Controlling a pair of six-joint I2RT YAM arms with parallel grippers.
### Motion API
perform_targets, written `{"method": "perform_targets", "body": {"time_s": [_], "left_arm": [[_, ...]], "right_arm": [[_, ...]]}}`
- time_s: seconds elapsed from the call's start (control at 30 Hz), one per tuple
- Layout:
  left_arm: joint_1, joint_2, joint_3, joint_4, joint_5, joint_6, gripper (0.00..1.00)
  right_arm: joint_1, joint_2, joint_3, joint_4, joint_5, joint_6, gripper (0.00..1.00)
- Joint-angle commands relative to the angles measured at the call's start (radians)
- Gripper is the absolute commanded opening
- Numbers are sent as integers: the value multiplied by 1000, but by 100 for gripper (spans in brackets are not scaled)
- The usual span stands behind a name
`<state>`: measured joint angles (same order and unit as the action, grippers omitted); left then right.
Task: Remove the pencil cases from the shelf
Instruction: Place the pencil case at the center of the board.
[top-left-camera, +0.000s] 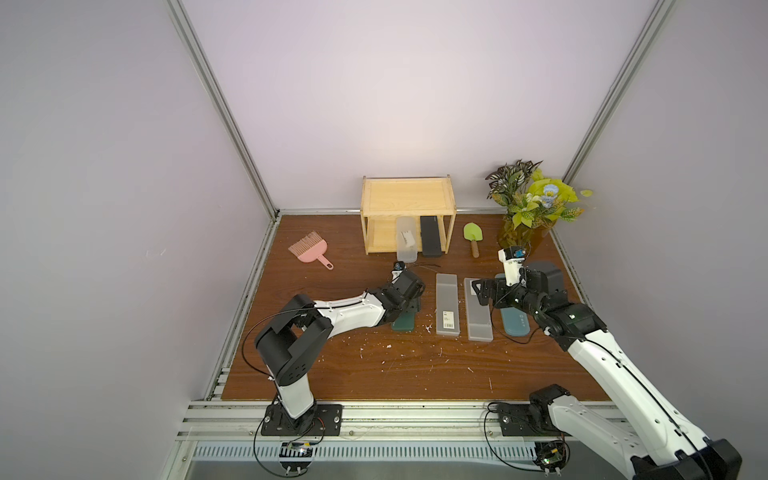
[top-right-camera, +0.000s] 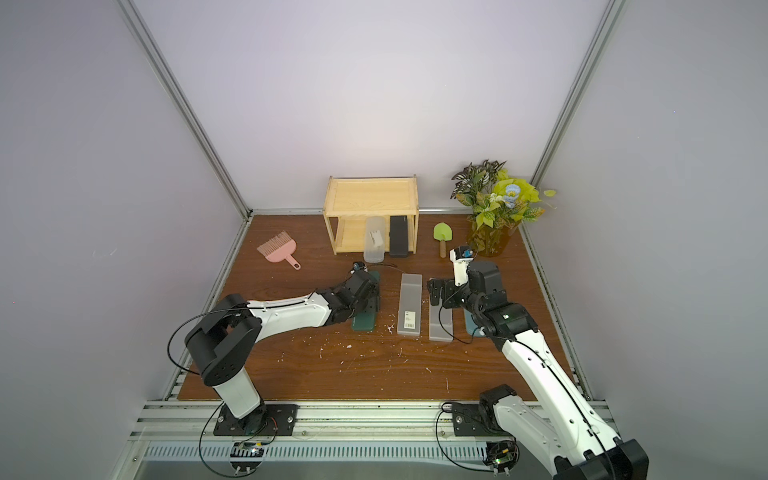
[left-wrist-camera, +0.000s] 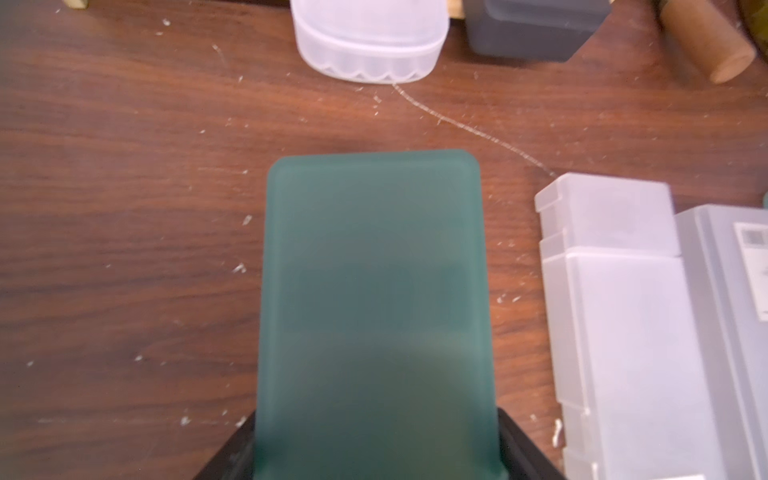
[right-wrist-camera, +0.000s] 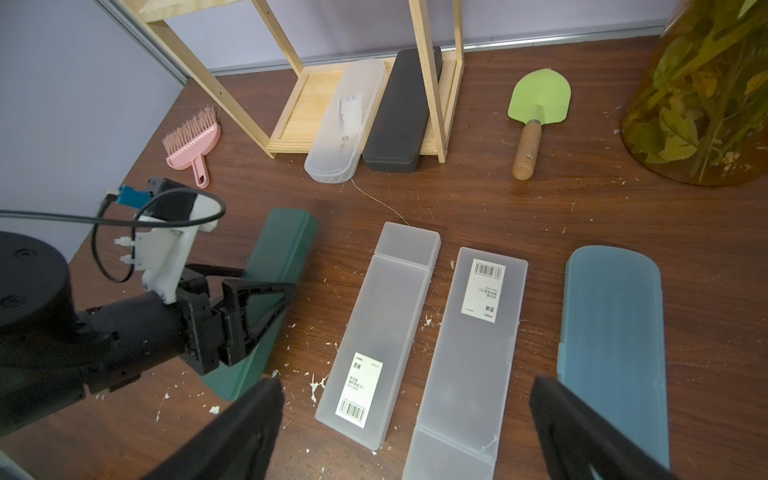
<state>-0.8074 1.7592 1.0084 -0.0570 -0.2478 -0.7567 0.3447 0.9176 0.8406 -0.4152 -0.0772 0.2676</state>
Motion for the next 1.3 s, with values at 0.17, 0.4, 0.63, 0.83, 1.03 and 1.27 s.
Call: {"method": "perform_targets", "body": {"time_s": [0.17, 0.4, 0.63, 0.83, 1.03, 1.27], "left_arm": [[-46, 92, 89, -12, -20, -16, 71], [-58, 124, 113, -27, -18, -13, 72], [-62, 134, 103, -30, -18, -14, 76], [-62, 137, 106, -43, -28, -10, 84], [-64, 118, 115, -46, -37, -3, 89], [-64, 88, 180, -142, -128, 40, 95]], "right_arm": [[-4, -43, 3, -3, 19, -35, 99], [-4, -53, 4, -10, 28, -42, 100], [-5, -49, 4, -5, 24, -38, 100], [-6, -46, 7, -4, 25, -39, 100], [-5, -42, 14, 0, 23, -38, 100], [-5, -28, 38, -6, 11, -44, 100]]}}
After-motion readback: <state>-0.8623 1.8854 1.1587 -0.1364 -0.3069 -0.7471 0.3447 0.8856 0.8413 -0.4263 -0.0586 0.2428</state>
